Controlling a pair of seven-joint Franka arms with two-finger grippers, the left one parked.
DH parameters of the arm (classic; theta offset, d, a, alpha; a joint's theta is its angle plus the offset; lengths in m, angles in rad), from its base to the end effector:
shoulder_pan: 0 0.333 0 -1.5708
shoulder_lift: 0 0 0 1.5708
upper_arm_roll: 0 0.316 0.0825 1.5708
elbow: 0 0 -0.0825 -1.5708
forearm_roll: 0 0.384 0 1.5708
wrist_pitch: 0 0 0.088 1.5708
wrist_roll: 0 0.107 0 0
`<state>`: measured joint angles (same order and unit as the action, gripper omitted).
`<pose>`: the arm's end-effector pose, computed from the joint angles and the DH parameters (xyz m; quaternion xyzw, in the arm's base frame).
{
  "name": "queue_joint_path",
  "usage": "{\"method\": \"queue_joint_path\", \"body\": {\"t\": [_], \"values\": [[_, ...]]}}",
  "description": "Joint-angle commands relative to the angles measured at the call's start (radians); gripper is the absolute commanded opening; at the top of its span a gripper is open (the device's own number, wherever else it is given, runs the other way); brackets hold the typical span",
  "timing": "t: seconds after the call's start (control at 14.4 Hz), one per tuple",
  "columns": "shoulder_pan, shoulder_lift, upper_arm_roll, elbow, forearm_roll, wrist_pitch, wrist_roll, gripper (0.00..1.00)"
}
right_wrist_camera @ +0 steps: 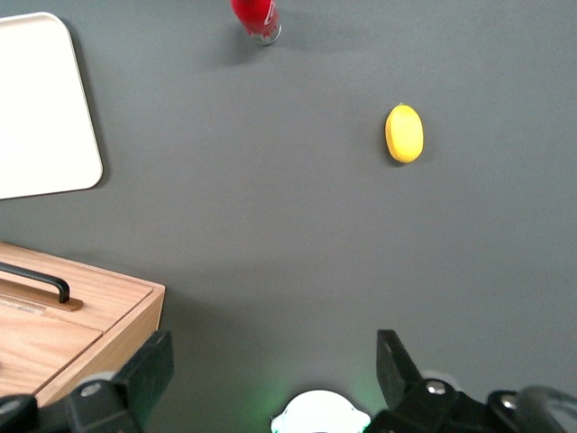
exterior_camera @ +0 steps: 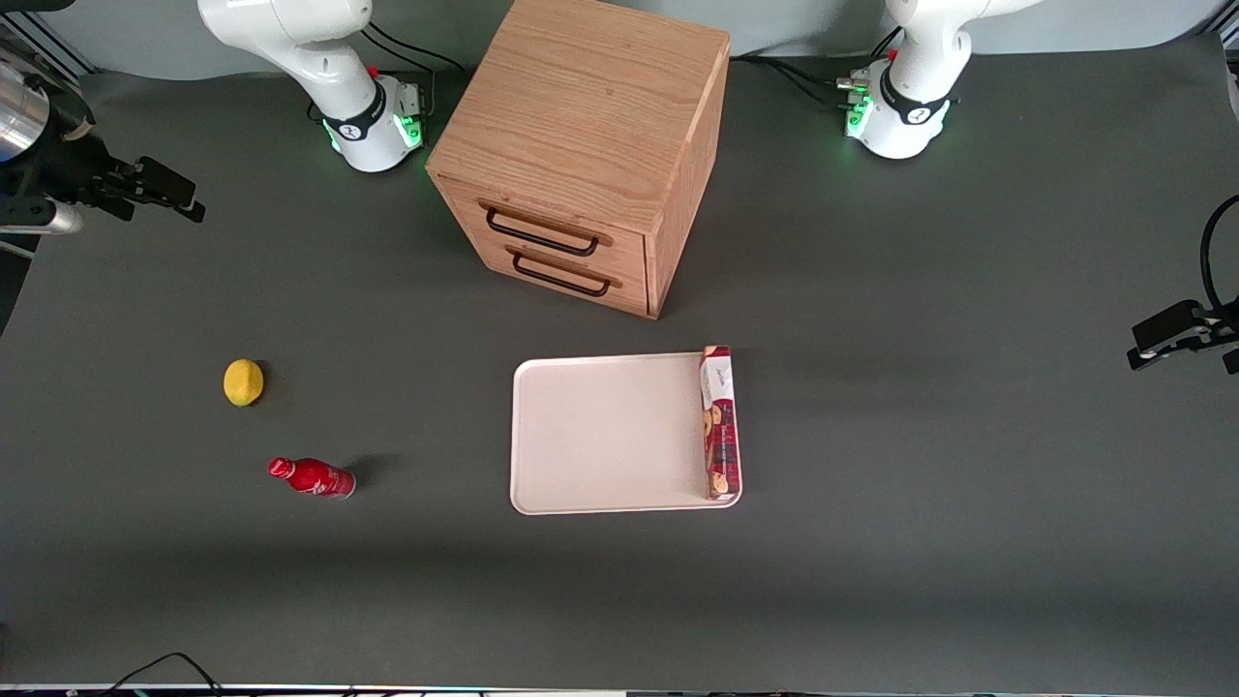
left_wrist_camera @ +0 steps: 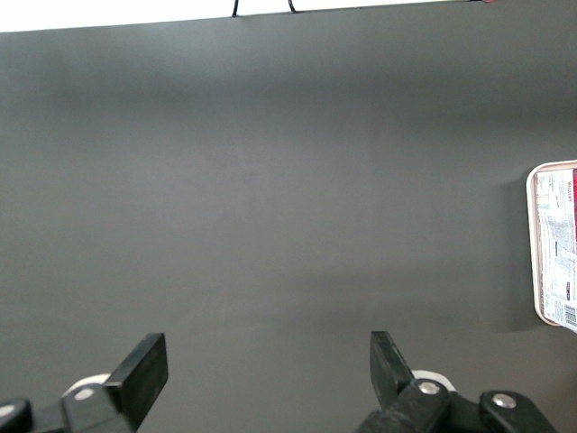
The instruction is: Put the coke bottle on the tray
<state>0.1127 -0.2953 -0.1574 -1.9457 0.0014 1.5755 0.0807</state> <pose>0.4562 -0.0292 0.5959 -0.9972 0.0584 0.0396 0.0227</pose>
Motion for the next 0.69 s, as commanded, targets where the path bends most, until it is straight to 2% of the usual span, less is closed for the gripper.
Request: {"method": "queue_joint_path", "body": {"t": [0.0, 0.28, 0.62], "values": [[0.021, 0.025, -0.033, 0.036, 0.012, -0.017, 0.017, 1.0], [0.022, 0.114, -0.031, 0.15, 0.009, -0.032, 0.013, 1.0], [0.067, 0.391, -0.022, 0.421, -0.004, -0.071, -0.012, 1.0]]}}
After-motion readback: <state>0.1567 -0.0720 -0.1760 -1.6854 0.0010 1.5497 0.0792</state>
